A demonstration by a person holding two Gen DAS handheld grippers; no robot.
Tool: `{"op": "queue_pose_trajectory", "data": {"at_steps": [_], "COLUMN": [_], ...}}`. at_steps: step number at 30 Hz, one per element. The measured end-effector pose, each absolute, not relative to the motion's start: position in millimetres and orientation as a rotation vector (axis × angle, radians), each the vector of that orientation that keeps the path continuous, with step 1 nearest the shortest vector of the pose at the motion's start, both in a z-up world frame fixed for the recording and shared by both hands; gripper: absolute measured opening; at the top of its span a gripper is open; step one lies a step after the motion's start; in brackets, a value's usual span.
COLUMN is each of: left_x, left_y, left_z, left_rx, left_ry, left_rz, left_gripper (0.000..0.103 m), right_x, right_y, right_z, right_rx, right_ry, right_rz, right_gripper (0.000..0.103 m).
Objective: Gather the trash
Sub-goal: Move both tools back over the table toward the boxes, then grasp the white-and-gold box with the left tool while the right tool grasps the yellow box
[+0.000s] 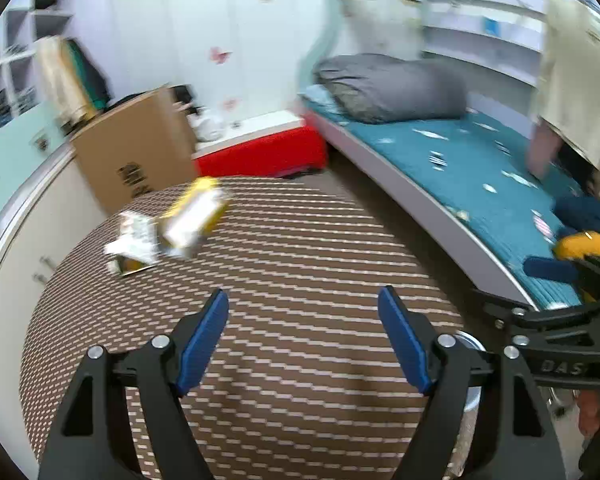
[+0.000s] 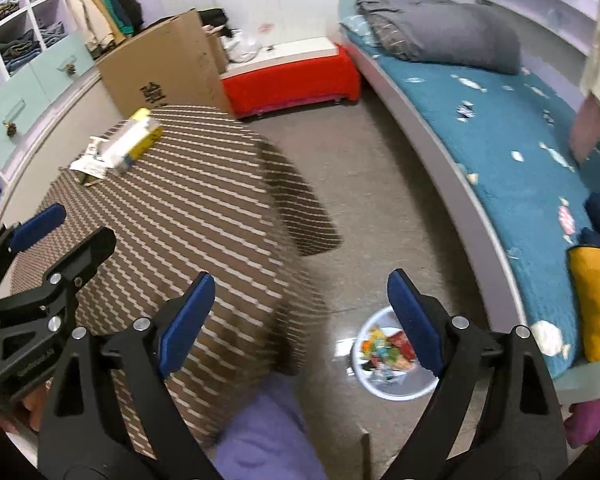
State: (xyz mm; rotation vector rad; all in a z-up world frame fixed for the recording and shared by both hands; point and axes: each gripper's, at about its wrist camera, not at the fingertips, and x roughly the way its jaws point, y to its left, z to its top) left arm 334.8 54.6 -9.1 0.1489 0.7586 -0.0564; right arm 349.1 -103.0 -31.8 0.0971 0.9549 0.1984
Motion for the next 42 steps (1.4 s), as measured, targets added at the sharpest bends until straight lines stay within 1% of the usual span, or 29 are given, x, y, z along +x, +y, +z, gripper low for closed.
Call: {"op": "queue_pose_trajectory", "data": {"at_steps": [5,8,15,22,27,29,30,31,34,36,37,38,39,42], "left_x": [350,362,392,435,463,474,481,486,502,510,512,513,512,506], "left_y": [105,142,213,268,275,275,273,271,269,268,269,269,267,263], "left_z": [-5,1,11,3,-11,-19,-25,-29,-45,-56,-61,-65,-63,-61], "left_rx": [0.088,0.043,-0.035,-0.132,-0.158,-0.165,-0.164,-0.156,-0.137,-0.153,-0.167,-0.18,-0.164,-0.209], "left_ry": [0.779,0.776,0.78,0.826,0.862,0.896,0.917,0.928,0.989,1.032,1.054,1.061,1.044,1.064], "left_rz": [0.013,0.073,0.158,0.189,0.158,0.156,0.149,0.145,0.171,0.156,0.15,0.147,0.171,0.154], "left_gripper": [0.076,0.084,0.087,0.087,0.088,0.088,0.088,0.088,0.088,0.087,0.085,0.07,0.048,0.047], "right_x": [373,393,454,517,549,557,558,557,559,559,559,558,556,546], "right_y": [-52,-20,41,88,117,127,130,130,121,111,106,101,95,79], "right_z": [-21,-11,0,-16,-40,-51,-52,-51,-50,-47,-45,-44,-43,-41], "right_rx": [0.064,0.064,0.156,0.206,0.186,0.134,0.099,0.077,0.101,0.077,0.067,0.055,0.051,0.056], "right_ry": [0.955,0.964,1.022,1.131,1.197,1.226,1.204,1.188,1.209,1.2,1.194,1.189,1.19,1.197], "right_rz": [0.277,0.329,0.385,0.383,0.347,0.34,0.331,0.327,0.348,0.327,0.318,0.311,0.308,0.302], "right_gripper": [0.087,0.087,0.089,0.089,0.089,0.087,0.072,0.067,0.061,0.06,0.059,0.059,0.058,0.056]}}
